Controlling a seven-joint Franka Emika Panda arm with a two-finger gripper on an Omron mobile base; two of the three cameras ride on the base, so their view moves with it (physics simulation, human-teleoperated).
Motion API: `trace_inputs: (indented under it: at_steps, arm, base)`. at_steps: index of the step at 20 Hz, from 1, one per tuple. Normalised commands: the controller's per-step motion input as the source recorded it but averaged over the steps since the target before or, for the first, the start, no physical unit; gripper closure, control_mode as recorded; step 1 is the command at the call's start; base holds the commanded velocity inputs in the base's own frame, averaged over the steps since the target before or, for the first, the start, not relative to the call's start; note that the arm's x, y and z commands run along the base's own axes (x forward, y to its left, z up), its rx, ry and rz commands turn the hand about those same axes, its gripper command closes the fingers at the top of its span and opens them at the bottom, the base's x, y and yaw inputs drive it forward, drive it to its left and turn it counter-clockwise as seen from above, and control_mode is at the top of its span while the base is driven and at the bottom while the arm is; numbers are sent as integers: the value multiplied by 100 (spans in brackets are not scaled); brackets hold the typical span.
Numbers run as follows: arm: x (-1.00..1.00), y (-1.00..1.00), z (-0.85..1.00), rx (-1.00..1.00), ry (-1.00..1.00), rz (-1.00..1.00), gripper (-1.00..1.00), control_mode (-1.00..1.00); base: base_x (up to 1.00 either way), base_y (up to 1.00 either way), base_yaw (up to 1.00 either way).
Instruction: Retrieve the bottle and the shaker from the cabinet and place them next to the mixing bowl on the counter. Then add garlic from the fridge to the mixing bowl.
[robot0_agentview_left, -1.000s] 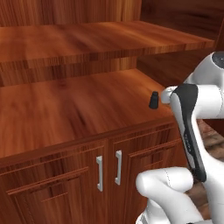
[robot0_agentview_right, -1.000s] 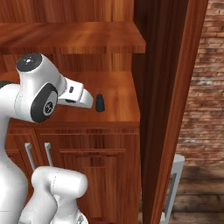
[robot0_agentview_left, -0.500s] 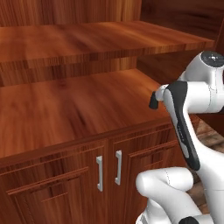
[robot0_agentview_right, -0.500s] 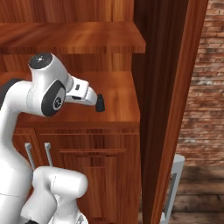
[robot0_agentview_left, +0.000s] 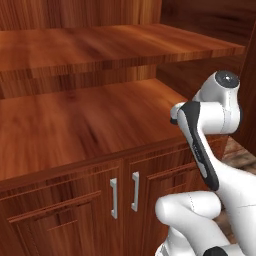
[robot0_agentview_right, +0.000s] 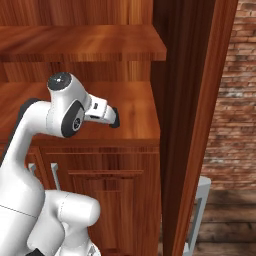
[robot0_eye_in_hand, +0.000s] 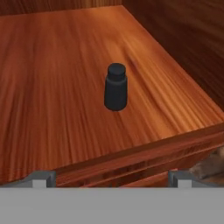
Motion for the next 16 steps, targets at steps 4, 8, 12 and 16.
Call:
trace_inputs:
  at_steps: [4,8,12,16]
  arm:
    - [47,-8,0,0,-2,1,-100,-100]
    - [27,-11,0,0,0,0,-100,-100]
    - [25,-5,0,0,0,0,-100,-100]
    - [34,0,0,0,0,0,-100,-100]
  base:
    - [0,0,0]
    - [0,0,0]
    - [0,0,0]
    - [0,0,0]
